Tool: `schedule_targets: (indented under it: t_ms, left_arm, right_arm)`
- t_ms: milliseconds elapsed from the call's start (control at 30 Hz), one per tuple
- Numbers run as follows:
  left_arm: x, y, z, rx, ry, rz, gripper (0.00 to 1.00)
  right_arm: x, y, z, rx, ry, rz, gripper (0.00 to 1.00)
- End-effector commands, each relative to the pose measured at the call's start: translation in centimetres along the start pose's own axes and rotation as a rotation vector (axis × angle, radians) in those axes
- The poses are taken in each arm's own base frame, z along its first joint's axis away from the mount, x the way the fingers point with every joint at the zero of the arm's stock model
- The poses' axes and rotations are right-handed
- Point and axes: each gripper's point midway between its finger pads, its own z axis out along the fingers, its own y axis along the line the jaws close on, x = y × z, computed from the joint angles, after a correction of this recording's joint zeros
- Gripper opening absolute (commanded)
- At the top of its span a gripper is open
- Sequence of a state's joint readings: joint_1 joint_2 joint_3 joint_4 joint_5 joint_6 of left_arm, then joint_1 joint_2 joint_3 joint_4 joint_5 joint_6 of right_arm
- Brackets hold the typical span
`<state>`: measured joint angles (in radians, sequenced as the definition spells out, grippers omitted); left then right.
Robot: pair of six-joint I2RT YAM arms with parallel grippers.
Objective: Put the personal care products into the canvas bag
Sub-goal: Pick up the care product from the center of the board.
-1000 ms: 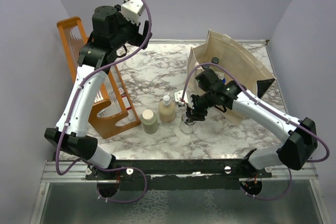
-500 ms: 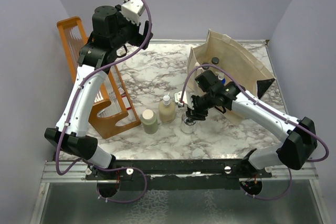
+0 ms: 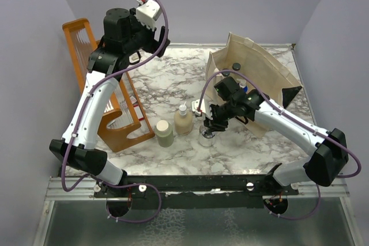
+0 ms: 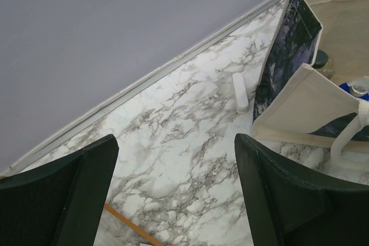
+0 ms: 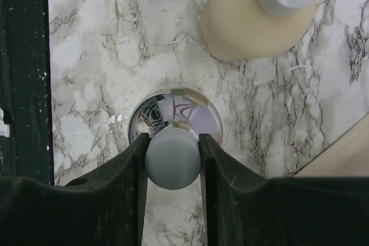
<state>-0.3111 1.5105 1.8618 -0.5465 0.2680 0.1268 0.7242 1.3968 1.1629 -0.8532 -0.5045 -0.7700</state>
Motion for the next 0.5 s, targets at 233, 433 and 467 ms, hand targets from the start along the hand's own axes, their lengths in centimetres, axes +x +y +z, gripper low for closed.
schedule_targets:
  t_ms: [233,433,467]
  left_arm:
    - [1.2,-0.8,0.9,0.069,0.005,0.036,0.85]
    - [2.2,-1.2,1.4,0.093,0.022,0.041,0.85]
    - [2.3,-1.3,1.4,0.098,0.023,0.041,0.85]
  right_arm:
    - [-4.4,-1.0,-5.0,0.040,-0.128,-0.006,0.01]
    - [-8.0,-1.9,-10.0,0.085,-0.238,-0.025,0.01]
    - [-8.5,-2.0,-10.8,0.094,-0.253,-0.029,0.01]
